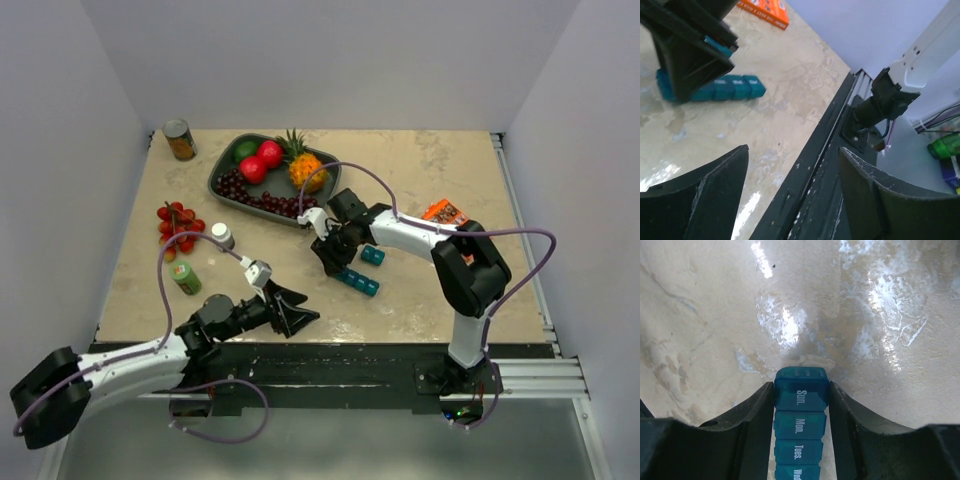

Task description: Sort the pills into containers

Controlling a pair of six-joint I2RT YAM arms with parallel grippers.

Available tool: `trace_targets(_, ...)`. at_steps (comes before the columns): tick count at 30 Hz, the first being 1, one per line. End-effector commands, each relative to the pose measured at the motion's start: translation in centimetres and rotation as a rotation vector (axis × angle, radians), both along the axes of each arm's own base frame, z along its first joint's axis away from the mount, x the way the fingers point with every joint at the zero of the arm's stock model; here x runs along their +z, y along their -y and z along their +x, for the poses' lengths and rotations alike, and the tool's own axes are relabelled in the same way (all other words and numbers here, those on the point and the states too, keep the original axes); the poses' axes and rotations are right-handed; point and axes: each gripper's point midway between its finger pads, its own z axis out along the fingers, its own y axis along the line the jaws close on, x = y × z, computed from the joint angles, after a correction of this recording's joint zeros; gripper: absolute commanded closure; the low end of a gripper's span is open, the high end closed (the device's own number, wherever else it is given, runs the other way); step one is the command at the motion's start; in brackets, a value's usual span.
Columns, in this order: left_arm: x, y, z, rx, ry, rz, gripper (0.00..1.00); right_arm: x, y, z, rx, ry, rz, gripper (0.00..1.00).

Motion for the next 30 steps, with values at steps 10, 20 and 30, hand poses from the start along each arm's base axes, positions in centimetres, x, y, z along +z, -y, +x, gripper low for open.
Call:
trace_targets(10, 3.7, 1.4, 3.5, 0.202, -0.079, -0.437, 0.38, 0.6, -4.3, 0.7, -0.199, 0.066, 0.054, 0.76)
trace_targets(20, 4.0, 1.2, 2.8, 0.168, 0.093, -0.307, 0.34, 4.5, -4.5, -0.4, -0.042, 0.144, 0.114, 0.21)
trace_targets(30, 6.3, -2.8, 6.2, 0.37, 0.282, 0.158, 0.0, 9.8, -0.9, -1.9, 0.229, 0.304, 0.196, 0.01)
